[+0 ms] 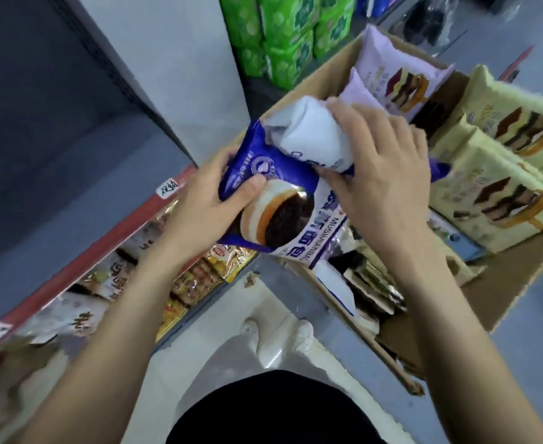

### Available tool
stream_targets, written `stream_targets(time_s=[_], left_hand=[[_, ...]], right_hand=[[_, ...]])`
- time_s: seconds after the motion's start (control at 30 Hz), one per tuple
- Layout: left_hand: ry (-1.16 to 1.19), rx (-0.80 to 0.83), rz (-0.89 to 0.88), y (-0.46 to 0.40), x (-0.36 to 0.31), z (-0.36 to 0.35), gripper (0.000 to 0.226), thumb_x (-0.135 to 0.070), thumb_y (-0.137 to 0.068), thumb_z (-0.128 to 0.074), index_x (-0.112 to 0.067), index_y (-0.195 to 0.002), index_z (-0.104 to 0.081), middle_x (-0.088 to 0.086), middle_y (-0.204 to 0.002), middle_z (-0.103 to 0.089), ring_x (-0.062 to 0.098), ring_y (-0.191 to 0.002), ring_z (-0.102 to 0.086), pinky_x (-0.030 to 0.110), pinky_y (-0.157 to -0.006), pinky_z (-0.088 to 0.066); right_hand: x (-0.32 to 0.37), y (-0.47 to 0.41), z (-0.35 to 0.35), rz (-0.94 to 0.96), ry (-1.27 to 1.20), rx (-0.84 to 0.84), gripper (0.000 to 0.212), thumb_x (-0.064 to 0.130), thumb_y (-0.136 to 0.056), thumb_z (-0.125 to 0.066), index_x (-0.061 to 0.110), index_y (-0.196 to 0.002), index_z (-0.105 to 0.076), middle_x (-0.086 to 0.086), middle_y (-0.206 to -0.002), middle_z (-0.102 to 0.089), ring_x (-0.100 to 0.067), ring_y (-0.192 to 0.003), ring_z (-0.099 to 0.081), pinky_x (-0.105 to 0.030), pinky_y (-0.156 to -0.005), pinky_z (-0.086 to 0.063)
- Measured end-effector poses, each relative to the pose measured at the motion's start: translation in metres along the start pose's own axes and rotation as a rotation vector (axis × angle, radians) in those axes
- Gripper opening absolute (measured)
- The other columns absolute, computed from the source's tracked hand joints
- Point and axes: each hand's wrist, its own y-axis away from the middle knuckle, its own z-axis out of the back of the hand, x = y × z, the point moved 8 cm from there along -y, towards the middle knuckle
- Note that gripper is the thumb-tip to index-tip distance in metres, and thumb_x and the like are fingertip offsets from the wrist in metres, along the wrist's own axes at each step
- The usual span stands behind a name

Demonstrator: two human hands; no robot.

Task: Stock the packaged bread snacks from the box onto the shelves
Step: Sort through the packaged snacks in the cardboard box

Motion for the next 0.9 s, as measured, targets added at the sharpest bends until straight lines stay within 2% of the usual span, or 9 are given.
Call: stream_targets(time_s=[0.1, 0.17, 0.33, 0.43, 0.5, 0.6, 0.7, 0.8, 0.9], left_hand=[[-0.029, -0.182, 0.137, 0.023, 0.021, 0.032, 0.023, -0.051, -0.085, -0.051, -0.038, -0.105, -0.052, -0.017, -0.094, -0.065, -0.005, -0.084, -0.061, 0.018, -0.075, -0.047], [-0.065, -0.297, 0.218, 0.045, 0.038, 0.059, 0.024, -0.055, -0.085, -0.048, -0.036, -0.097, -0.056, -0.015, -0.087, -0.067, -0.001, -0.08, -0.062, 0.027, -0.073, -0.049], [-0.179, -0.448, 0.398, 0.109, 0.082, 0.127, 0.04, -0.066, -0.081, -0.045, -0.032, -0.098, -0.058, -0.016, -0.082, -0.067, -0.004, -0.072, -0.061, 0.026, -0.066, -0.048], [-0.22, -0.505, 0.451, 0.147, 0.106, 0.16, 0.027, -0.066, -0.082, -0.049, -0.04, -0.092, -0.055, -0.024, -0.079, -0.063, -0.012, -0.074, -0.058, 0.021, -0.062, -0.043], [-0.212, -0.533, 0.487, 0.172, 0.126, 0.18, 0.024, -0.064, -0.083, -0.051, -0.041, -0.091, -0.054, -0.024, -0.081, -0.064, -0.008, -0.075, -0.06, 0.022, -0.064, -0.046], [-0.151, -0.59, 0.527, 0.214, 0.163, 0.208, 0.026, -0.057, -0.085, -0.056, -0.036, -0.101, -0.056, -0.018, -0.088, -0.066, 0.002, -0.082, -0.064, 0.027, -0.073, -0.05], [-0.135, -0.638, 0.586, 0.261, 0.206, 0.238, 0.032, -0.051, -0.084, -0.062, -0.032, -0.11, -0.054, -0.017, -0.096, -0.065, 0.01, -0.088, -0.064, 0.023, -0.071, -0.047], [-0.228, -0.715, 0.679, 0.312, 0.237, 0.278, 0.049, -0.053, -0.08, -0.066, -0.028, -0.12, -0.05, -0.013, -0.104, -0.061, 0.008, -0.087, -0.059, 0.019, -0.067, -0.042], [-0.411, -0.758, 0.695, 0.353, 0.246, 0.327, 0.051, -0.062, -0.079, -0.06, -0.03, -0.118, -0.052, -0.007, -0.111, -0.066, 0.016, -0.094, -0.062, 0.031, -0.077, -0.047]], right_hand=[[0.045, -0.024, -0.018, 0.186, 0.03, 0.038, 0.048, 0.025, -0.086, -0.058, 0.02, -0.134, -0.051, -0.005, -0.124, -0.059, -0.031, -0.106, -0.055, -0.04, -0.084, -0.035], [0.077, -0.032, -0.032, 0.302, 0.018, 0.095, 0.047, 0.028, -0.089, -0.053, 0.021, -0.135, -0.049, -0.004, -0.125, -0.058, -0.031, -0.108, -0.054, -0.04, -0.085, -0.033], [0.164, -0.029, -0.061, 0.55, -0.039, 0.166, 0.051, 0.032, -0.087, -0.054, 0.02, -0.136, -0.047, -0.005, -0.122, -0.058, -0.032, -0.105, -0.055, -0.042, -0.084, -0.036], [0.213, -0.018, -0.077, 0.646, -0.093, 0.185, 0.052, 0.032, -0.086, -0.051, 0.017, -0.135, -0.047, -0.007, -0.119, -0.059, -0.033, -0.1, -0.055, -0.042, -0.081, -0.037], [0.244, -0.008, -0.088, 0.683, -0.151, 0.21, 0.054, 0.033, -0.084, -0.051, 0.015, -0.134, -0.047, -0.009, -0.116, -0.06, -0.033, -0.097, -0.056, -0.041, -0.08, -0.039], [0.284, 0.003, -0.116, 0.636, -0.291, 0.326, 0.06, 0.035, -0.079, -0.067, 0.015, -0.132, -0.046, -0.007, -0.115, -0.062, -0.032, -0.101, -0.058, -0.04, -0.081, -0.041], [0.317, 0.015, -0.159, 0.461, -0.467, 0.516, 0.064, 0.039, -0.078, -0.072, 0.016, -0.129, -0.043, -0.007, -0.118, -0.061, -0.034, -0.11, -0.049, -0.041, -0.085, -0.035], [0.352, 0.032, -0.199, 0.287, -0.672, 0.679, 0.062, 0.042, -0.08, -0.07, 0.018, -0.129, -0.041, -0.002, -0.121, -0.059, -0.029, -0.117, -0.045, -0.041, -0.093, -0.035], [0.388, 0.046, -0.229, 0.089, -0.915, 0.79, 0.057, 0.035, -0.083, -0.07, 0.019, -0.129, -0.041, 0.013, -0.111, -0.06, -0.013, -0.109, -0.055, -0.028, -0.086, -0.044]])
